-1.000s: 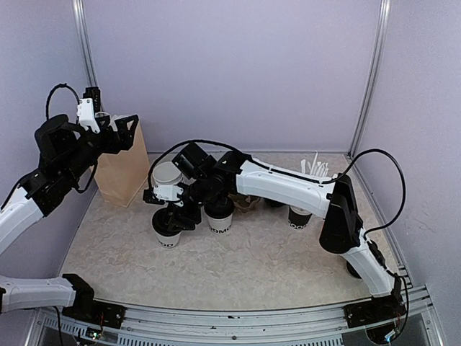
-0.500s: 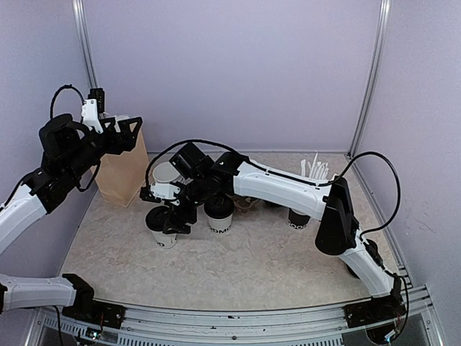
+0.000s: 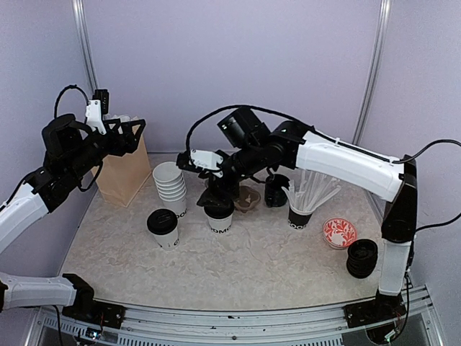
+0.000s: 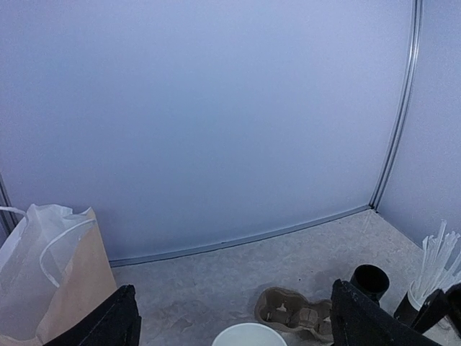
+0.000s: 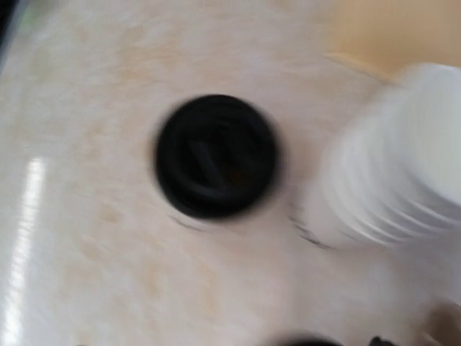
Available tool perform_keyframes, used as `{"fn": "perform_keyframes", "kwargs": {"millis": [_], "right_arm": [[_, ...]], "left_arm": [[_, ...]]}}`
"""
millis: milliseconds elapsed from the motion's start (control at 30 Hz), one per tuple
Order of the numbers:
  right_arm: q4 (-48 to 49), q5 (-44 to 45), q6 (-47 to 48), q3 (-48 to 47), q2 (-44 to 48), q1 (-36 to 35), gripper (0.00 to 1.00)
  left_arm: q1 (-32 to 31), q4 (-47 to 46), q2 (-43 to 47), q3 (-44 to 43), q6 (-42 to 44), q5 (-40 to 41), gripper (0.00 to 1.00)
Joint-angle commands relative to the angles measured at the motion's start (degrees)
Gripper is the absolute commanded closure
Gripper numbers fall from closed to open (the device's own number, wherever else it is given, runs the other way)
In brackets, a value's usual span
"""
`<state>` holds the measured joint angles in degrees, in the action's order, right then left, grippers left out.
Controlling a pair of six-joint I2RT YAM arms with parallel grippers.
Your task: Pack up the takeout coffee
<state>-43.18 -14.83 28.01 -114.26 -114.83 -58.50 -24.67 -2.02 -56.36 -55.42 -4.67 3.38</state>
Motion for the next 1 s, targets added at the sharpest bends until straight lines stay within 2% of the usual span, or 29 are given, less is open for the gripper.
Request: {"fn": "perform_keyframes", "kwargs": {"millis": [0,200,400,767,967], "right_arm": [[2.1,2.6,2.8,6.6,4.7,5.3,0.22],[-0.6,5.9,8.9,13.8,7.2,10.6,0.33],[-5.3,7.1,13.9,15.1,6.3,12.6,0.44],[-4.8,3.6,13.3,10.4,-2.9,12.6,0.45],[-5.3,-0.5,12.4,5.8,-7.6,11.8,0.5]], "left_arm": [[0.5,0.1,-0.2,-1.2,0.1,-1.4,0.11],[0.5,0.1,-0.3,-1.2,0.3,-1.3,0.11],[0.5,0.3,-0.8,-1.3,0.3,-2.0,0.13],[0.5,0.2,-1.1,-1.3,0.1,-2.3,0.13],[0.4,0.1,-1.1,-1.3,0.0,-2.6,0.13]]}}
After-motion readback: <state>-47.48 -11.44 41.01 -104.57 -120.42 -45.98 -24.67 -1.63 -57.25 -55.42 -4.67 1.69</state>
